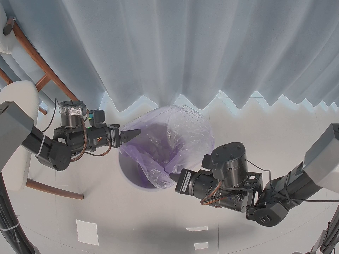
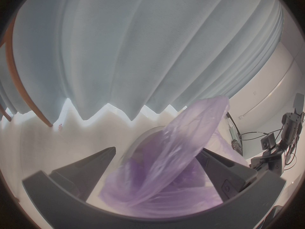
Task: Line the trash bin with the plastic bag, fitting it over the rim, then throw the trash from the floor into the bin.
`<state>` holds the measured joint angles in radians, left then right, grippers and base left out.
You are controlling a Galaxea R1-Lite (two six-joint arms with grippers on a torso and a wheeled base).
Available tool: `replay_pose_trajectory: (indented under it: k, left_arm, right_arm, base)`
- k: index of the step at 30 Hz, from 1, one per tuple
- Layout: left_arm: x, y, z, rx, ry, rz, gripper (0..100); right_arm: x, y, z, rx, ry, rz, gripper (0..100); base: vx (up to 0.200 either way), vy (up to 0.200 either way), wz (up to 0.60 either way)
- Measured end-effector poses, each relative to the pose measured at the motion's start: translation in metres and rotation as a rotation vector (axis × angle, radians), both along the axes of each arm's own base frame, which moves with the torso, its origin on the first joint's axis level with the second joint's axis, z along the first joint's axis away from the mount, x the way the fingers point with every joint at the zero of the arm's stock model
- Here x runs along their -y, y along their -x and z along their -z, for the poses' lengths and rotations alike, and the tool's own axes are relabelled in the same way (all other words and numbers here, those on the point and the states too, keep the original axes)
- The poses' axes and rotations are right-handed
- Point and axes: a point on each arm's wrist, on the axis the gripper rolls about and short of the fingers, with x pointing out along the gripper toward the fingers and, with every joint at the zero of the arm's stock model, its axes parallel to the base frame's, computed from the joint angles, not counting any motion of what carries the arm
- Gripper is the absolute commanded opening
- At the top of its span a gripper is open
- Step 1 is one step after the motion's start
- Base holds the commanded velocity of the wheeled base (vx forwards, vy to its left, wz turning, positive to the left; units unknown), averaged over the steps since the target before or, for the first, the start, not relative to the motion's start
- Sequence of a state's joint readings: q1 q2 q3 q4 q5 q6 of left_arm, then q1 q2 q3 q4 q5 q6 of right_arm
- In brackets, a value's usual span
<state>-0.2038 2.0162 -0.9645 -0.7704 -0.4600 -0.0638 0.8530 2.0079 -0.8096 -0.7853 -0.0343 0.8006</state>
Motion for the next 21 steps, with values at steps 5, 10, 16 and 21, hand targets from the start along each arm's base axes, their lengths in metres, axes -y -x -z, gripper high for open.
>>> replay_pose_trajectory:
  k: [5,10,16,21]
  left_arm:
    - [0.0083,-0.0014,-0.0059,0.023,0.009,0.018,0]
    - [0.0081,-0.0016,-0.0069,0.021,0.008,0.008,0]
    - [0.0044,0.0009,-0.0065,-0.019,0.035,-0.053,0]
    - [-0.0001,0.0032,-0.0093,-0.112,0.141,-0.157,0]
  right_arm:
    - [-0.0016,0.0008,0.0022,-0.009,-0.001,-0.017,0]
    - [-0.0019,0.0011,0.0039,-0.012,0.004,-0.02,0]
    - [0.0001,0.0048,0.0073,-0.021,0.015,-0.025,0]
    - [0.0067,0.0015,0.0048,-0.022,0.009,-0.015,0]
  base:
    - [0.0,0.0,0.0]
    - [0.0,0.0,0.0]
    - [0.0,0.0,0.0]
    - [0.0,0.0,0.0]
